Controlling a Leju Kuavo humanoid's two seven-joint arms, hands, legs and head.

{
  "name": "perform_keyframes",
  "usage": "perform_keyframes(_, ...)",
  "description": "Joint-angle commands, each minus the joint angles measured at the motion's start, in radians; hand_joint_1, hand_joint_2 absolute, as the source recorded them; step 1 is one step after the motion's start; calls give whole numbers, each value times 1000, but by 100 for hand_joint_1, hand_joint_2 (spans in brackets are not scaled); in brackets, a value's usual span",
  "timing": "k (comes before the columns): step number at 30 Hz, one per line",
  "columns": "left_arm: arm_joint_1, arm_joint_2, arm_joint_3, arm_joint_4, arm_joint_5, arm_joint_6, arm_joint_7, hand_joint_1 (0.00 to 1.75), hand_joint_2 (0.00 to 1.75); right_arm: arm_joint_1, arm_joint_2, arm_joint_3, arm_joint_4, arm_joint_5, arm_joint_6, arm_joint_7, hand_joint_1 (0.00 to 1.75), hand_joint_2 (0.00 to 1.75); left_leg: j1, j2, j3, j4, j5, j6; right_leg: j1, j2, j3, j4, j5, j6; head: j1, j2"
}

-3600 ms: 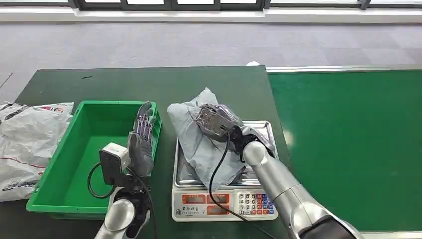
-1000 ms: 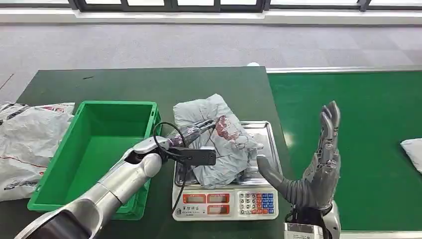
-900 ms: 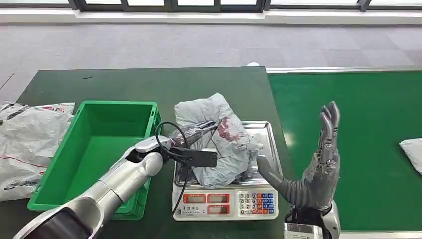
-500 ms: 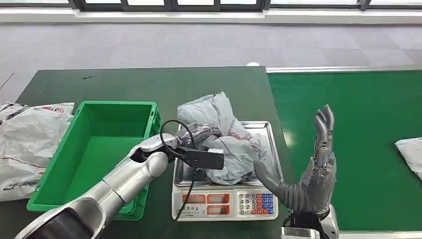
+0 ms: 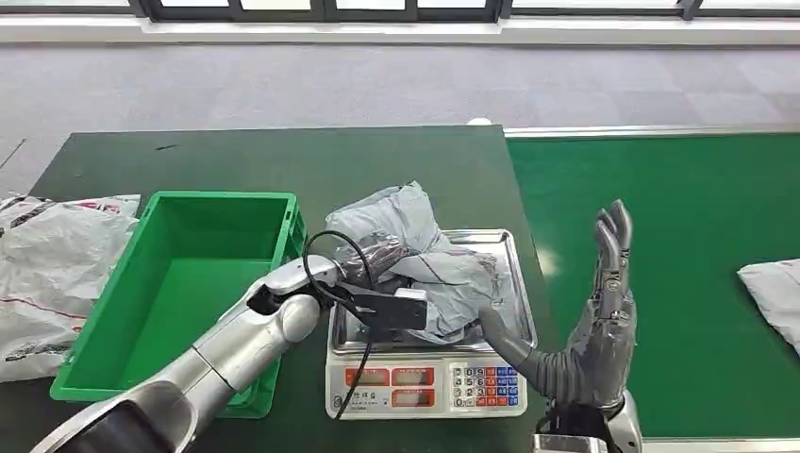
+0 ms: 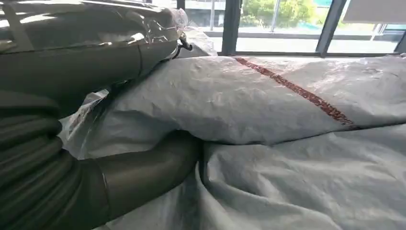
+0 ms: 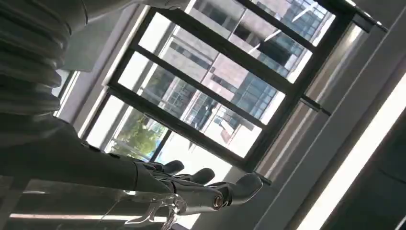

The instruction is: Moved the parcel from conveyor to table for the left to box.

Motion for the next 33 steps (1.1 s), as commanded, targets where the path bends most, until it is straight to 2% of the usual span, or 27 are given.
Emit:
perform_keyframes(1,19,39,-44,-51,-22,58,20,175,175,24,23,-50,-28,9,14,3,0,175,0,0,2,-3,1,-1,0,0,2,-3,1,-1,0,0)
perform_keyframes(4,105,47,30,-130,-47,164,57,175,175,39,27,-51,-41,13,14,-2,0,175,0,1,1,-2,0,0,0,1,1,-1,0,-1,0,0)
perform_keyframes(10,114,56,39,-149,-52,164,58,175,175,39,27,-52,-43,14,15,-1,0,175,0,1,1,-2,0,-1,0,1,1,-2,0,-1,0,0)
perform_keyframes(11,170,44,152,-207,-75,351,99,175,175,49,33,-56,-51,18,17,0,0,175,0,1,0,-1,0,-1,0,1,-1,-1,0,-1,0,0)
perform_keyframes(13,209,87,239,-318,-87,367,121,175,175,55,30,-56,-61,17,23,0,0,175,0,4,0,-2,0,-1,0,3,-1,-2,1,-1,0,0)
perform_keyframes(16,265,121,435,-444,-135,473,117,175,175,48,11,-59,-53,10,9,0,0,175,0,7,-1,-1,-1,-1,1,6,-3,0,1,-1,0,0)
perform_keyframes(20,272,114,592,-516,-132,562,92,175,175,44,-2,-61,-40,-14,-7,-8,0,175,1,9,0,-3,0,-2,1,7,-3,-2,1,-2,0,0)
perform_keyframes(25,265,121,702,-543,-113,652,76,175,175,53,-39,-47,-12,-49,-55,-29,0,175,3,5,-1,-1,0,-1,3,4,-2,-1,0,-2,0,0)
perform_keyframes(31,266,122,734,-543,-92,695,56,175,175,55,-43,-40,-7,-55,-71,-36,0,175,3,4,0,-3,0,-1,3,3,0,-2,0,-2,0,0)
perform_keyframes(33,231,138,761,-535,-83,718,51,175,175,45,-47,-36,3,-59,-91,-37,0,175,2,3,2,-5,1,-1,3,2,2,-5,1,-2,0,0)
